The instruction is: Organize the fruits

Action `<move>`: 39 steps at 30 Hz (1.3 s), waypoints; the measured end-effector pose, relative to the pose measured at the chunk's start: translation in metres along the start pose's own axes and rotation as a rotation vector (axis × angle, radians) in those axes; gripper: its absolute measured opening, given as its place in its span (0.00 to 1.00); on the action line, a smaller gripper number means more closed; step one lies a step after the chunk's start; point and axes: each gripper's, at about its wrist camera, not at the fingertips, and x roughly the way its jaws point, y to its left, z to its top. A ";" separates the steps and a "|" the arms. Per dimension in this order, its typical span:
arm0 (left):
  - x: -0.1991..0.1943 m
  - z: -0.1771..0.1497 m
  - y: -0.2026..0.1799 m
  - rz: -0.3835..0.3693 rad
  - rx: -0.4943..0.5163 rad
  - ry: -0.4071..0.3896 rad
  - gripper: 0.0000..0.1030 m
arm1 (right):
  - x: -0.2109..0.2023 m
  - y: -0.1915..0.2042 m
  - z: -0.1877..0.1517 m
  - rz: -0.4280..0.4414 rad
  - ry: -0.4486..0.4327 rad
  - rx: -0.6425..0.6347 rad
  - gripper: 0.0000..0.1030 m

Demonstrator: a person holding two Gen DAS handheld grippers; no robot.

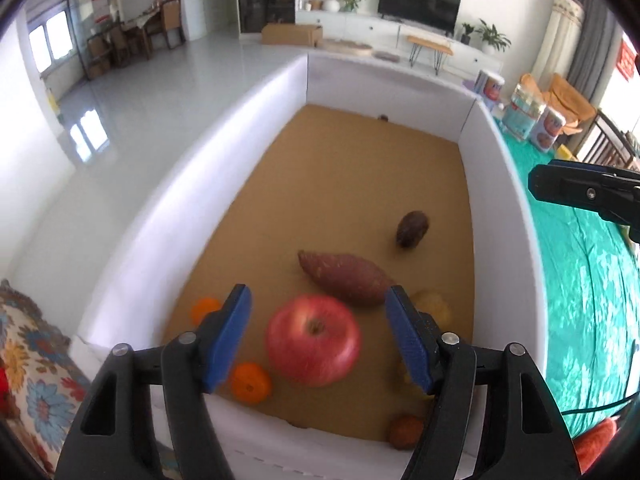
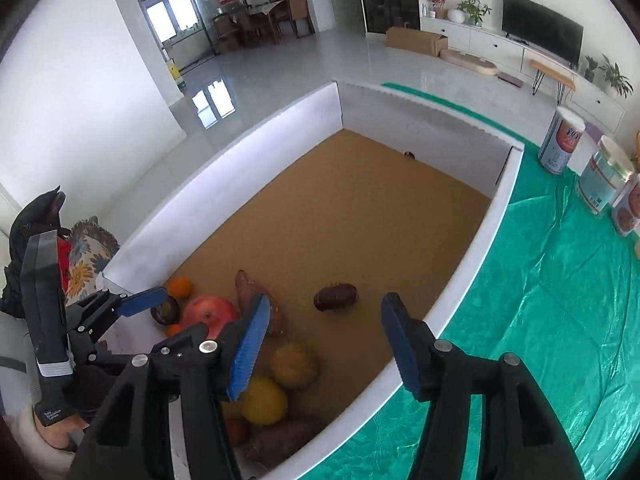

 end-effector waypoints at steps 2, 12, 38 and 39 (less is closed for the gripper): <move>-0.036 0.012 -0.006 0.033 0.022 -0.126 0.91 | -0.038 0.005 0.006 -0.002 -0.066 -0.012 0.70; -0.094 0.020 -0.029 0.149 -0.025 -0.289 0.99 | -0.082 -0.001 -0.051 -0.120 -0.111 0.088 1.00; -0.072 -0.004 0.004 0.183 -0.029 -0.124 0.99 | -0.048 0.062 -0.071 -0.100 0.019 0.109 1.00; -0.071 -0.004 0.004 0.185 -0.028 -0.122 0.99 | -0.047 0.062 -0.070 -0.101 0.020 0.110 1.00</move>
